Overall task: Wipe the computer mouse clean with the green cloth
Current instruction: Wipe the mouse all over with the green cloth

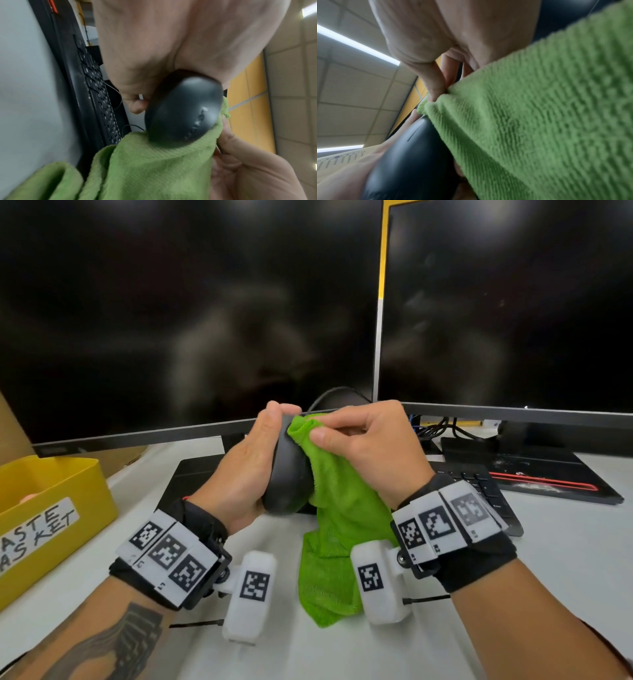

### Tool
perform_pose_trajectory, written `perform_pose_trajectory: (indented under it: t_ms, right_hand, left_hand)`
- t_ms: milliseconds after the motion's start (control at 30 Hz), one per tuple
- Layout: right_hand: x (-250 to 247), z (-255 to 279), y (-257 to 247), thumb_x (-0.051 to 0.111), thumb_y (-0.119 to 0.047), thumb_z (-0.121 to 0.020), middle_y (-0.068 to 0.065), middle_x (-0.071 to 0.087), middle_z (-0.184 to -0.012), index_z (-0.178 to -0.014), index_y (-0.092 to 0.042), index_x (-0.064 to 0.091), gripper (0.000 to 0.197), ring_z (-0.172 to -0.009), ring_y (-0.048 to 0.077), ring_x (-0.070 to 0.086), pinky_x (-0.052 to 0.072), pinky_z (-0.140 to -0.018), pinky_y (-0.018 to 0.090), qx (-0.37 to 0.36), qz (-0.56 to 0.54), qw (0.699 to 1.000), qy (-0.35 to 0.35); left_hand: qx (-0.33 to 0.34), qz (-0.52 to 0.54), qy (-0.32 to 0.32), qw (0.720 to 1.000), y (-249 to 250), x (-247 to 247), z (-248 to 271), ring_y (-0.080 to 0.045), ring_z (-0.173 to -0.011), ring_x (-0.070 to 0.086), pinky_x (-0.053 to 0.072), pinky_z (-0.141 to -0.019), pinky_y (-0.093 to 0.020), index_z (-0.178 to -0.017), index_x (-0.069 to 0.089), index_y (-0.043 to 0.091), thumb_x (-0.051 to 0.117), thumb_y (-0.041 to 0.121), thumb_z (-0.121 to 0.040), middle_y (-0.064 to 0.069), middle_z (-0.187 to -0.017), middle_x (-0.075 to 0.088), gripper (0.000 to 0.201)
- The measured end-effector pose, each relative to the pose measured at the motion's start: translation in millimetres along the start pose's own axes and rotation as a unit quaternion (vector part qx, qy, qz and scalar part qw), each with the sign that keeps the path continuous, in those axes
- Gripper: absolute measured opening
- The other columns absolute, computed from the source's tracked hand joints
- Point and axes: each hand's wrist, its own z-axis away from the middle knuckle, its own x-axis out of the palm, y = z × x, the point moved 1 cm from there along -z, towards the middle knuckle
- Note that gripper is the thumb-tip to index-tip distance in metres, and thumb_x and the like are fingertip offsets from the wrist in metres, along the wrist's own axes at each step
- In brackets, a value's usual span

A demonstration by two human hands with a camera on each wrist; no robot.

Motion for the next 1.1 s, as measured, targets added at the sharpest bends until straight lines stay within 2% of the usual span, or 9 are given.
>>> perform_pose_trajectory:
  t_ms: [100,200,267,367,500,633,733,867,1100]
  right_hand:
    - [-5.3,-2.4,1.2,0.078,-0.004,-0.088,0.009,0.082,-0.087,-0.096,-0.004,0.084,0.01,-0.089,0.027,0.079,0.064,-0.086,0.042,0.011,-0.006,1.0,0.029]
    - [-5.8,-4.6,3.8,0.08,-0.017,-0.083,0.003,0.082,-0.086,-0.094,-0.014,0.085,0.012,-0.089,0.022,0.079,0.063,-0.089,0.048,0.043,0.009,0.998,0.045]
    - [-8.0,-7.6,6.3,0.079,-0.026,-0.077,0.0,0.082,-0.085,-0.092,-0.018,0.085,0.019,-0.091,0.02,0.079,0.062,-0.092,0.049,0.061,0.01,0.995,0.076]
    - [-13.8,-11.6,8.3,0.077,-0.018,-0.082,0.007,0.081,-0.087,-0.089,-0.014,0.084,0.011,-0.092,0.027,0.078,0.061,-0.092,0.053,0.089,-0.019,0.99,0.112]
    - [-7.2,-8.3,1.5,0.075,-0.014,-0.081,0.015,0.078,-0.088,-0.088,-0.007,0.081,0.012,-0.087,0.031,0.076,0.06,-0.092,0.049,0.131,-0.077,0.988,0.04]
    - [1.8,-2.4,-2.2,0.066,-0.002,-0.091,0.015,0.071,-0.082,-0.1,0.004,0.077,0.016,-0.072,0.019,0.069,0.056,-0.07,0.033,0.171,-0.157,0.972,-0.024]
    - [8.8,0.3,-0.8,0.073,-0.004,-0.087,0.018,0.075,-0.089,-0.1,0.001,0.076,0.014,-0.081,0.028,0.074,0.061,-0.078,0.04,0.182,-0.165,0.967,-0.064]
    - [7.0,1.2,2.4,0.087,-0.005,-0.069,0.017,0.08,-0.097,-0.117,-0.008,0.063,0.054,-0.09,0.033,0.077,0.062,-0.089,0.051,0.187,-0.085,0.97,-0.129]
    - [-19.8,-1.2,-8.4,0.09,-0.011,-0.074,0.002,0.081,-0.097,-0.114,-0.018,0.063,0.049,-0.086,0.019,0.077,0.06,-0.072,0.032,0.194,0.121,0.96,-0.161]
  left_hand:
    - [0.01,-0.01,-0.032,0.999,-2.2,3.6,1.9,-0.022,-0.102,0.073,0.064,-0.083,-0.033,-0.131,0.062,0.025,0.032,0.055,-0.104,-0.019,-0.127,0.071,0.05]
    - [-0.002,-0.005,-0.015,1.0,-1.5,3.2,2.4,-0.02,-0.095,0.077,0.065,-0.081,-0.038,-0.12,0.067,0.035,0.04,0.063,-0.091,-0.008,-0.117,0.079,0.049]
    - [-0.016,0.01,0.015,1.0,0.1,2.9,1.4,-0.023,-0.088,0.078,0.068,-0.071,-0.042,-0.123,0.069,0.029,0.042,0.067,-0.086,-0.012,-0.113,0.08,0.06]
    - [-0.054,0.054,0.064,0.995,1.7,3.8,-1.8,-0.029,-0.071,0.078,0.064,-0.058,-0.038,-0.118,0.072,0.007,0.039,0.071,-0.093,-0.02,-0.092,0.079,0.076]
    - [-0.061,0.082,0.114,0.988,-3.2,-3.1,-8.7,-0.02,-0.081,0.081,0.065,-0.067,-0.032,-0.111,0.073,0.01,0.034,0.067,-0.103,-0.009,-0.094,0.083,0.07]
    - [-0.075,0.103,0.176,0.976,-2.9,-10.8,-14.1,-0.023,-0.111,0.077,0.058,-0.094,-0.039,-0.137,0.063,0.011,0.037,0.075,-0.099,-0.008,-0.124,0.078,0.079]
    - [-0.075,0.111,0.197,0.971,-3.1,-10.9,-15.2,-0.025,-0.116,0.074,0.056,-0.102,-0.044,-0.138,0.06,0.014,0.036,0.078,-0.097,-0.009,-0.13,0.074,0.08]
    - [-0.079,0.114,0.169,0.976,0.4,-5.9,-12.0,-0.027,-0.106,0.079,0.06,-0.093,-0.046,-0.128,0.065,0.017,0.028,0.074,-0.101,-0.01,-0.118,0.08,0.073]
    - [-0.108,0.103,0.146,0.978,-5.7,-0.1,-10.8,-0.022,-0.095,0.08,0.065,-0.081,-0.04,-0.129,0.065,0.015,0.033,0.07,-0.102,-0.007,-0.107,0.082,0.069]
